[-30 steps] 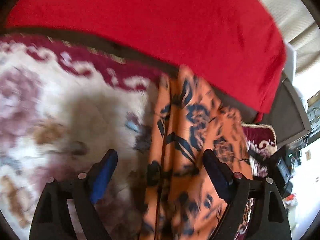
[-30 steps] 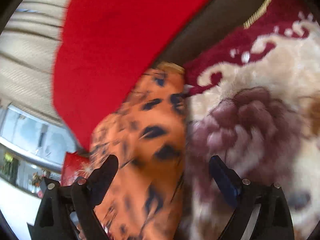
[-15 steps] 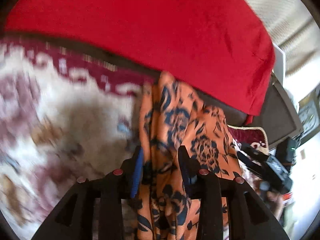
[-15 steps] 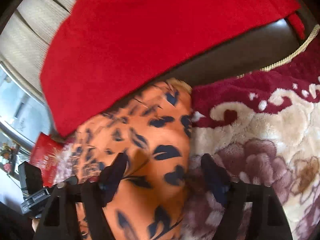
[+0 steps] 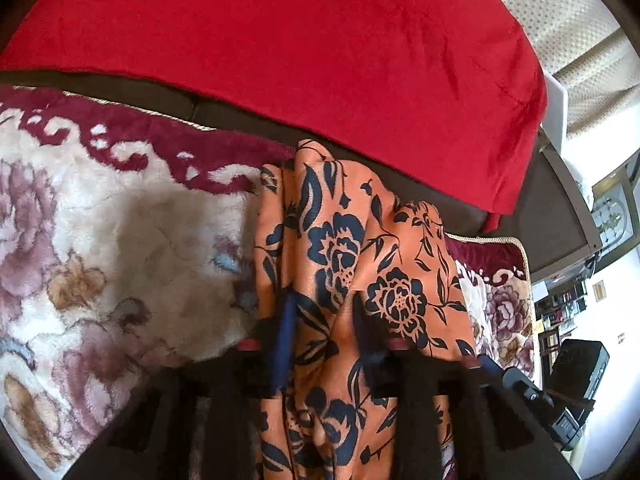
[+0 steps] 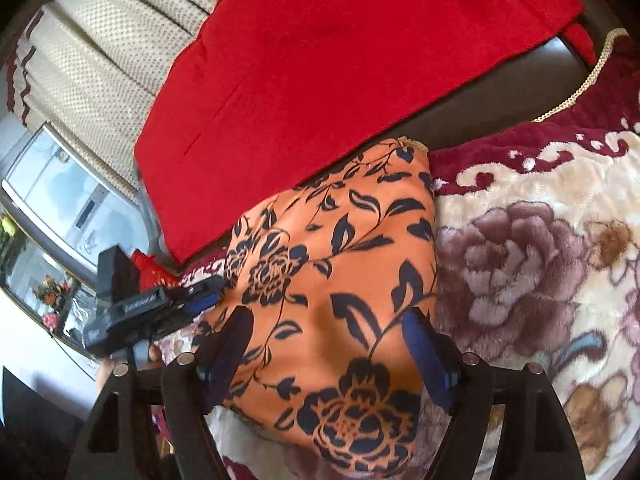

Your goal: Fold small clothes

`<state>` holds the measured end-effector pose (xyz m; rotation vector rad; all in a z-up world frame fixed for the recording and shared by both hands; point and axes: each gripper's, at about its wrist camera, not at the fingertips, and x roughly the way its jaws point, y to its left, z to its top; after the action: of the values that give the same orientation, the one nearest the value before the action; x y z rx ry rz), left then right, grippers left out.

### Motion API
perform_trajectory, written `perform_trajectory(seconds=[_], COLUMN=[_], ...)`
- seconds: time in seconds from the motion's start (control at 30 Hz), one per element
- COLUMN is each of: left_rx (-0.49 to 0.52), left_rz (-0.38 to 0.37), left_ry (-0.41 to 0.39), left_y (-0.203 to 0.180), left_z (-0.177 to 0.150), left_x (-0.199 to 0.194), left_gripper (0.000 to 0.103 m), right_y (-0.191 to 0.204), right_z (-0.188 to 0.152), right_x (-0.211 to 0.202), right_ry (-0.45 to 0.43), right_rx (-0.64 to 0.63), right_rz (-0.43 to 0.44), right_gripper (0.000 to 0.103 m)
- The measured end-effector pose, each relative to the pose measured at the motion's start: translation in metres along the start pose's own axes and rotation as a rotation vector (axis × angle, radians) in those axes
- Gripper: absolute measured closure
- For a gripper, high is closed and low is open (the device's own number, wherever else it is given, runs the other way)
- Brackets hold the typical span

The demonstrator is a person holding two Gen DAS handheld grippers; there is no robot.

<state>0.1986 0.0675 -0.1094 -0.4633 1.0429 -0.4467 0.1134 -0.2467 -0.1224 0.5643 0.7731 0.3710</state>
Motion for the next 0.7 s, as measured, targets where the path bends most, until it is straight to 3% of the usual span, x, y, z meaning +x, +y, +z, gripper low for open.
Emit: perform_trajectory(seconds=[0.17,0.33,0.43,0.5,0.7], left_rx=[0.046,0.121,0.091,0.024,0.008], left_rz=[0.025,0.030,0.106,0.111,0.040], left_ry=[-0.005,-0.153,-0.066,0.003,-0.045], left_y=[-0.007,-0.028,-0.003,0.026,0.024], left_z=[0.005,-0.004,-0.003,-0.007,-0.008], left_x=[-0.002,-0.040,-0.004,0.024,-0.001], left_gripper=[0.098,0.098,0.098,0.097,0.095], right_y=[-0.001,-0.005,-0.006,-0.008,0.000], right_z=[-0.004,-0.004,-0.005,-0.004,-0.004], right_x=[0.008,0.009,0.009,0.011,0.001], right_ry=[0.009,0.005,0.005,0.011,-0.002], right_rx=[-0.012,0.003,0.000,0.011,-0.018], right_rz=[-0.020,-0.013,-0.016,-0.023,-0.014], right_gripper=[0.023,0.023,0.023,0.023,0.019])
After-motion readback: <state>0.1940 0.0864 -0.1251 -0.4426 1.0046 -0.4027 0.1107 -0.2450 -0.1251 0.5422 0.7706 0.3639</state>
